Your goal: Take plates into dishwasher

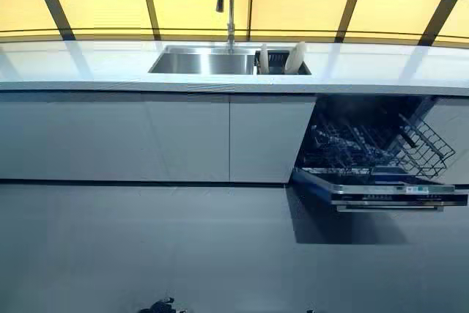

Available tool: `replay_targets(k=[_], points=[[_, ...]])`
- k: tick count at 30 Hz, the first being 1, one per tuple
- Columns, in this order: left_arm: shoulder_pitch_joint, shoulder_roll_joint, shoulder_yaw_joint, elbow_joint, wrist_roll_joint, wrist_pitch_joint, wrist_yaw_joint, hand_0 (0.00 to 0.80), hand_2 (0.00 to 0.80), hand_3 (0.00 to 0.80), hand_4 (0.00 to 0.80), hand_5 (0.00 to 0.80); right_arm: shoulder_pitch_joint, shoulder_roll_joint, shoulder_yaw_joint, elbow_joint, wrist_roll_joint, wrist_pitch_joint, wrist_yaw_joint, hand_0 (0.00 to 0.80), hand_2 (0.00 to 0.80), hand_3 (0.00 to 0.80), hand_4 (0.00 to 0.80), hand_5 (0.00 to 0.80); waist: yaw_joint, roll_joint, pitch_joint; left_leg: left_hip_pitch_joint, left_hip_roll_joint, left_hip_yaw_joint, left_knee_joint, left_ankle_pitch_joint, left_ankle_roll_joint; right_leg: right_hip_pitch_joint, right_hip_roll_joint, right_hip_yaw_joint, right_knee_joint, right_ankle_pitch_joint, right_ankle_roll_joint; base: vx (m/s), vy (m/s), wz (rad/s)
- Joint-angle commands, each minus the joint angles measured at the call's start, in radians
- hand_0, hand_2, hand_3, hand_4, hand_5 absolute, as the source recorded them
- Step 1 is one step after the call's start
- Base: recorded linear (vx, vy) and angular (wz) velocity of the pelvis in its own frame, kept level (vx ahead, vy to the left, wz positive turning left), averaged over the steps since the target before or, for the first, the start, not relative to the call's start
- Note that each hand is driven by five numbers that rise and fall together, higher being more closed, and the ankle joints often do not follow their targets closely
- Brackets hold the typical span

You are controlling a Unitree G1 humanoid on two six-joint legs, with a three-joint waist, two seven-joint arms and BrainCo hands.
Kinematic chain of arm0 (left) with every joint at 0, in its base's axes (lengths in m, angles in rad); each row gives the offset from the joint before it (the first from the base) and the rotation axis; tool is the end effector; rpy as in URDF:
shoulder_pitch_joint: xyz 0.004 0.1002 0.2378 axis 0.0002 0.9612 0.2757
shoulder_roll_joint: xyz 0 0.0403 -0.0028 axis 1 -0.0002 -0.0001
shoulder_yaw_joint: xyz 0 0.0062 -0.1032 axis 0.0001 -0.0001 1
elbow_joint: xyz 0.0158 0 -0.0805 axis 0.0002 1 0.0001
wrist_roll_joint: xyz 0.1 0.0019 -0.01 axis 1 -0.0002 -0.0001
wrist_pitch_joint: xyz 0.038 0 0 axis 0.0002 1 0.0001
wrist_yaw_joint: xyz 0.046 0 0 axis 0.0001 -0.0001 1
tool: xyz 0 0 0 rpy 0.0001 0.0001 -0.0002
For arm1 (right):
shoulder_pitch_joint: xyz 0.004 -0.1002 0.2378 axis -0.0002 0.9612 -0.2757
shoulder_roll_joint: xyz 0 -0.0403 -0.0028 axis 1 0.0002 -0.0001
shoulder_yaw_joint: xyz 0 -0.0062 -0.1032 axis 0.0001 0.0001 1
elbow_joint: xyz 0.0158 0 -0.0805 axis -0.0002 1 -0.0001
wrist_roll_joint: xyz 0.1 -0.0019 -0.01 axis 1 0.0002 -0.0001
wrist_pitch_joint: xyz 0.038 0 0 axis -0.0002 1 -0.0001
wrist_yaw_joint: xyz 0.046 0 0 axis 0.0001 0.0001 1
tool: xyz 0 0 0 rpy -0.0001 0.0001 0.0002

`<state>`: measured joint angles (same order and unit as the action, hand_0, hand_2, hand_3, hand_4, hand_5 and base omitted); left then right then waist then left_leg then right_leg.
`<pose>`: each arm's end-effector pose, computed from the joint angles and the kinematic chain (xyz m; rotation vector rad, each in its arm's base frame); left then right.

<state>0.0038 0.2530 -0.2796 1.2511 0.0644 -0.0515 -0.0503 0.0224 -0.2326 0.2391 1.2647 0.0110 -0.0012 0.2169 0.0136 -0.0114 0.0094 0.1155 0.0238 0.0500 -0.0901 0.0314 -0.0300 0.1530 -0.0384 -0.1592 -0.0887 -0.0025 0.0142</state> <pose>0.0669 0.2208 -0.1171 0.4113 1.2354 -0.1789 0.0561 -0.2180 -0.1201 -0.1958 1.3338 0.2341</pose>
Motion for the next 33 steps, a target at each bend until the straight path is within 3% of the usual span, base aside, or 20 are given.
replay_targets(k=[1,9,13,15,18,19,21,23,25,28,29,33], points=[[-0.067,-0.026,0.018,0.053,0.001,-0.004,-0.003,0.000,0.000,0.000,0.000,0.000,-0.057,0.015,0.018,0.036,-0.019,-0.007,0.018,0.000,0.000,0.000,0.000,0.000,0.007,-0.027,0.019,0.033,-0.041,0.041,0.003,-0.041,0.025,-0.007,-0.035,-0.015,0.028,0.032,0.065,0.000,0.000,0.00],[-0.066,-0.030,0.021,0.053,-0.004,-0.010,0.001,0.000,0.000,0.000,0.000,0.000,-0.058,0.018,0.018,0.043,-0.019,-0.013,0.017,0.000,0.000,0.000,0.000,0.000,0.010,-0.028,0.017,0.032,-0.042,0.041,0.003,-0.041,0.026,-0.006,-0.034,-0.016,0.025,0.035,0.064,0.000,0.000,0.00],[-0.069,-0.030,0.020,0.048,0.011,-0.003,0.000,0.000,0.000,0.000,0.000,0.000,-0.063,0.015,0.025,0.030,0.003,-0.077,0.065,0.000,0.000,0.000,0.000,0.000,0.015,-0.030,0.017,0.033,-0.043,0.037,0.003,-0.041,0.026,-0.003,-0.033,-0.019,0.023,0.036,0.065,0.000,0.000,0.00],[-0.066,-0.025,0.017,0.040,0.023,0.001,-0.003,0.000,0.000,0.000,0.000,0.000,-0.070,0.009,0.041,-0.015,0.046,-0.145,0.170,0.000,0.000,0.000,0.000,0.000,0.018,-0.034,0.019,0.034,-0.043,0.034,0.003,-0.040,0.025,-0.003,-0.033,-0.019,0.024,0.037,0.066,0.000,0.000,0.00],[-0.056,-0.006,0.009,0.017,0.038,0.007,-0.011,0.000,0.000,0.000,0.000,0.000,-0.078,-0.013,0.077,-0.191,0.148,-0.128,0.307,0.000,0.000,0.000,0.000,0.000,0.024,-0.043,0.020,0.030,-0.042,0.034,0.003,-0.035,0.024,-0.005,-0.034,-0.021,0.023,0.041,0.068,-0.015,-0.026,0.00],[-0.047,0.006,0.002,0.000,0.043,0.009,-0.013,0.000,0.000,0.000,0.000,0.000,-0.082,-0.033,0.090,-0.325,0.250,-0.091,0.405,0.000,0.000,0.000,0.000,0.000,0.026,-0.050,0.021,0.027,-0.041,0.035,0.003,-0.032,0.023,-0.008,-0.033,-0.023,0.023,0.043,0.067,-0.024,-0.039,0.00],[-0.024,0.017,-0.005,-0.022,0.046,0.009,-0.012,0.000,0.000,0.000,0.000,0.000,-0.078,-0.059,0.076,-0.598,0.423,0.078,0.541,0.000,0.000,0.000,0.000,0.000,0.023,-0.056,0.020,0.024,-0.041,0.038,0.003,-0.028,0.023,-0.011,-0.033,-0.021,0.021,0.046,0.067,-0.011,-0.015,0.00],[-0.004,0.023,-0.011,-0.027,0.044,-0.003,-0.009,0.000,0.000,0.000,0.000,0.000,-0.071,-0.068,0.070,-0.811,0.610,0.151,0.656,0.000,0.000,0.000,0.000,0.000,0.016,-0.058,0.018,0.022,-0.043,0.042,0.003,-0.029,0.023,-0.013,-0.034,-0.020,0.017,0.049,0.067,0.000,0.000,0.00],[0.004,0.023,-0.018,-0.021,0.038,-0.015,-0.008,0.000,0.000,0.000,0.000,0.000,-0.074,-0.062,0.071,-0.949,0.754,0.156,0.724,0.000,0.000,0.000,0.000,0.000,0.012,-0.056,0.015,0.020,-0.045,0.046,0.003,-0.030,0.024,-0.016,-0.035,-0.015,0.014,0.050,0.071,0.003,0.050,0.01],[0.004,0.019,-0.042,-0.019,0.023,-0.013,-0.009,0.000,0.000,0.000,0.000,0.000,-0.126,-0.023,0.062,-1.210,0.991,0.161,0.696,0.000,0.000,0.000,0.000,0.000,0.016,-0.049,0.015,0.018,-0.047,0.053,0.003,-0.033,0.025,-0.025,-0.042,-0.012,0.016,0.051,0.081,0.006,0.071,0.04],[0.003,0.018,-0.047,-0.017,0.019,-0.015,-0.009,0.000,0.000,0.000,0.000,0.000,-0.146,-0.013,0.062,-1.240,1.041,0.126,0.691,0.000,0.000,0.000,0.000,0.000,0.017,-0.047,0.015,0.018,-0.047,0.055,0.003,-0.035,0.026,-0.028,-0.044,-0.012,0.018,0.050,0.083,0.009,0.078,0.02],[0.001,0.009,-0.068,-0.009,0.007,-0.022,-0.001,0.000,0.000,0.000,0.000,0.000,-0.260,0.031,0.024,-1.381,1.176,0.058,0.484,0.000,0.000,0.000,0.000,0.000,0.026,-0.039,0.018,0.016,-0.050,0.062,0.003,-0.039,0.037,-0.047,-0.056,-0.007,0.043,0.043,0.087,0.006,0.075,-0.01]])
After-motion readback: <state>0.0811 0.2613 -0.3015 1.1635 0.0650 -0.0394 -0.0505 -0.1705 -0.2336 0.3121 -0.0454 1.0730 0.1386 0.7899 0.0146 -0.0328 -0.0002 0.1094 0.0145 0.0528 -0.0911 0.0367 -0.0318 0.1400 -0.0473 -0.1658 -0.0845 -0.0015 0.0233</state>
